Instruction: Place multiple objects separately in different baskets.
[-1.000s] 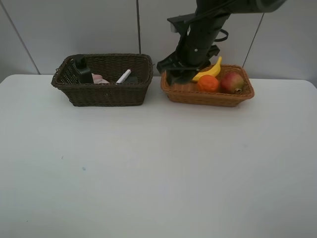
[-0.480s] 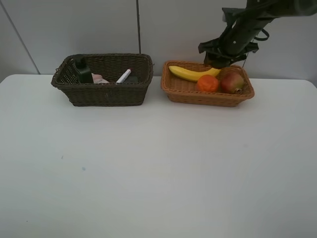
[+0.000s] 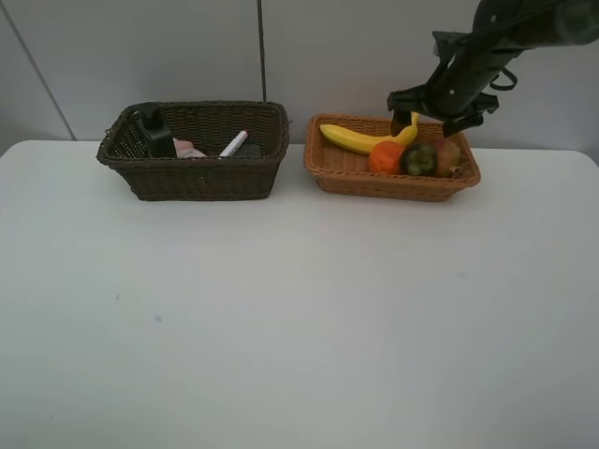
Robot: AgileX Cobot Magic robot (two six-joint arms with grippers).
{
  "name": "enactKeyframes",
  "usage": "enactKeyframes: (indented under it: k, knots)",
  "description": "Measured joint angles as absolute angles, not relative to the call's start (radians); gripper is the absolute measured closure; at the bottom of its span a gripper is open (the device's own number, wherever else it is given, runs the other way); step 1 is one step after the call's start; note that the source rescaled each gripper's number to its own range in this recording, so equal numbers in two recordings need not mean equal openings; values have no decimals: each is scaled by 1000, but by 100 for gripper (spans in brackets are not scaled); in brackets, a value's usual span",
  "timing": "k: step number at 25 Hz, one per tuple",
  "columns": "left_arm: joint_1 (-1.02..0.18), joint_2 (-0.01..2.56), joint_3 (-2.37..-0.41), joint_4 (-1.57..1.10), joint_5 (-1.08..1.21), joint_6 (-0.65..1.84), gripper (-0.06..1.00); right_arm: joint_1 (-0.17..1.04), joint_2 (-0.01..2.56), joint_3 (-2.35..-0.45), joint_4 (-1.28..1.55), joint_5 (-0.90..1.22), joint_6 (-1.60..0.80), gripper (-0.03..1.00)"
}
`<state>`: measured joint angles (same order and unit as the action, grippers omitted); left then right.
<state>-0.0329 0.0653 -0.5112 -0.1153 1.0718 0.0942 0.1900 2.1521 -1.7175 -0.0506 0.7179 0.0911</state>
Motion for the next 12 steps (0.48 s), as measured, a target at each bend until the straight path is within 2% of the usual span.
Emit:
enactKeyframes:
  k: [7,12]
  knots:
    - [-33,65,-511,-115,1072,94,-6,190,2079,-1718,-54,834,103,5]
    - [-33,65,-511,-115,1072,94,-6,190,2029,-1718,-109,1014,116,5]
